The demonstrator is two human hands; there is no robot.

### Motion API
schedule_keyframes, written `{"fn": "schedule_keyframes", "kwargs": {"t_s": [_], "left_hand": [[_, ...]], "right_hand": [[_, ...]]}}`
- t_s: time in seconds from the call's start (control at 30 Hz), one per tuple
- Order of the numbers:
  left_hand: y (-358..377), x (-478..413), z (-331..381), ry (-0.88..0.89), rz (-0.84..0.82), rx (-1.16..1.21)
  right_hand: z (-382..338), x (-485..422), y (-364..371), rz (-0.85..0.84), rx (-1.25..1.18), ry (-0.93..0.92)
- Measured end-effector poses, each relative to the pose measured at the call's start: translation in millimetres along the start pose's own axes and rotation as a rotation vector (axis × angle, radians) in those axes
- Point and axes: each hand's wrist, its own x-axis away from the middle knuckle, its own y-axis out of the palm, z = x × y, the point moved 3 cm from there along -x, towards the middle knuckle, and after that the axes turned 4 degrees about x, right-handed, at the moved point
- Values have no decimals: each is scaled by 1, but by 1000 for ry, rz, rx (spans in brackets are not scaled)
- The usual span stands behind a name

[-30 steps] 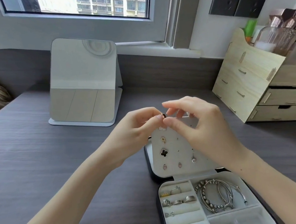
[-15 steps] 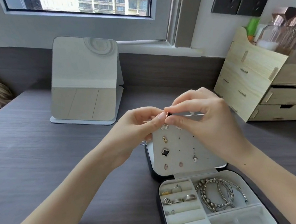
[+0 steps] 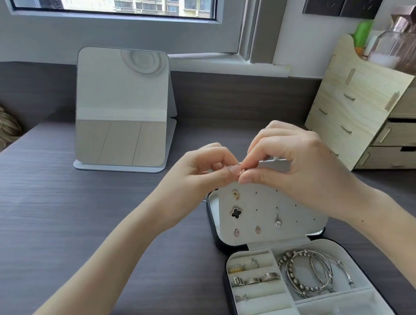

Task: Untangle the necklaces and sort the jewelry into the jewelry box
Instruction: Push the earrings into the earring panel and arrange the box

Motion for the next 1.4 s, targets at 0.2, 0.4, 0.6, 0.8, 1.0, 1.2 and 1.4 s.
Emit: {"fn": "schedule_keyframes", "kwargs": {"t_s": [0.2,0.4,0.6,0.8,1.0,1.2,1.4], "left_hand": [[1,0,0,17,-1,-18],[-1,-2,-1,21,13,-37],[-5,-2,-3,-30,29,-19],[-8,-4,-2,-19,115,52],[-10,-4,-1,-44,172,142],[-13,-3,0,-76,182,203],[-11,-2,2,-92,113,259]], "right_hand": [[3,-6,1,-152,-21,-80],[8,-7,-3,-284,-110,-52],[6,11,-19,-279,-62,4],[5,46,1,-137,333,-23],[5,50,8,-77,365,42],[-4,46,5,-47,382,161],[-10,45,-5,32,490,286]]}}
